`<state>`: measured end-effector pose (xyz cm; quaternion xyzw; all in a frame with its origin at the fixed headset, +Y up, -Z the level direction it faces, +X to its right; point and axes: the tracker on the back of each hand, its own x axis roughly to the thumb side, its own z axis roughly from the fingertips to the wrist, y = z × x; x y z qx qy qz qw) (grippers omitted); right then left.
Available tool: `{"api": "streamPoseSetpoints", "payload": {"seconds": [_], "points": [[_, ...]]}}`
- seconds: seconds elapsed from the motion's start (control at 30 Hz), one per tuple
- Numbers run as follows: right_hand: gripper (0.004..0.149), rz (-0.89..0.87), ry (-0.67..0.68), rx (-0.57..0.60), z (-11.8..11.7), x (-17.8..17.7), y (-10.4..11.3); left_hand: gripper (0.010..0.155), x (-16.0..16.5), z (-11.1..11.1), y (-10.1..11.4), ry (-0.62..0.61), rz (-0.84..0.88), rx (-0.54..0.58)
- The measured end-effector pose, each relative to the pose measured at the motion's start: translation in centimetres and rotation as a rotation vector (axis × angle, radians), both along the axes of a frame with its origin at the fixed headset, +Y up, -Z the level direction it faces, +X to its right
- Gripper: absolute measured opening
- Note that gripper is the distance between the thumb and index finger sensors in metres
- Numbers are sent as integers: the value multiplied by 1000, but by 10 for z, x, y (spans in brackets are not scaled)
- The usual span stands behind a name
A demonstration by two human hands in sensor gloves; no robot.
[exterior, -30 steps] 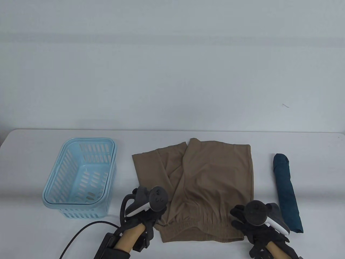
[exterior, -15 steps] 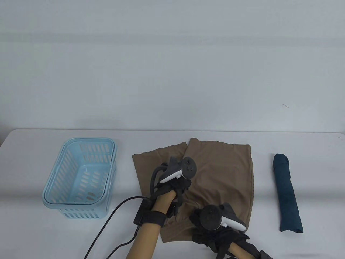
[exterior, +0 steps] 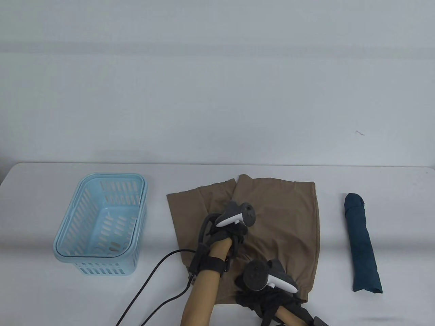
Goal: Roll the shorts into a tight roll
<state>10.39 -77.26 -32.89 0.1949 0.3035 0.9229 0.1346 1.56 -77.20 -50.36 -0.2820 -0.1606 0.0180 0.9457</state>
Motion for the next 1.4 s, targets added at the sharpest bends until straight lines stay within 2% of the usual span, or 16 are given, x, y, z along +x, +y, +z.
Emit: {"api": "streamPoseSetpoints", "payload": {"seconds": [0.07, 0.23, 0.9, 1.4], "points": [[67, 19, 11, 18, 1, -1, -1, 51, 1, 2, -2, -5, -3, 25], [66, 17, 7, 35, 1, 0, -1, 53, -1, 3, -5, -12, -37, 2], [58, 43, -35, -14, -6, 19, 8, 58, -2, 17, -15, 11, -109, 77], [52, 149, -143, -30, -15, 37, 17, 59, -2, 30, -13, 38, -154, 116]]}}
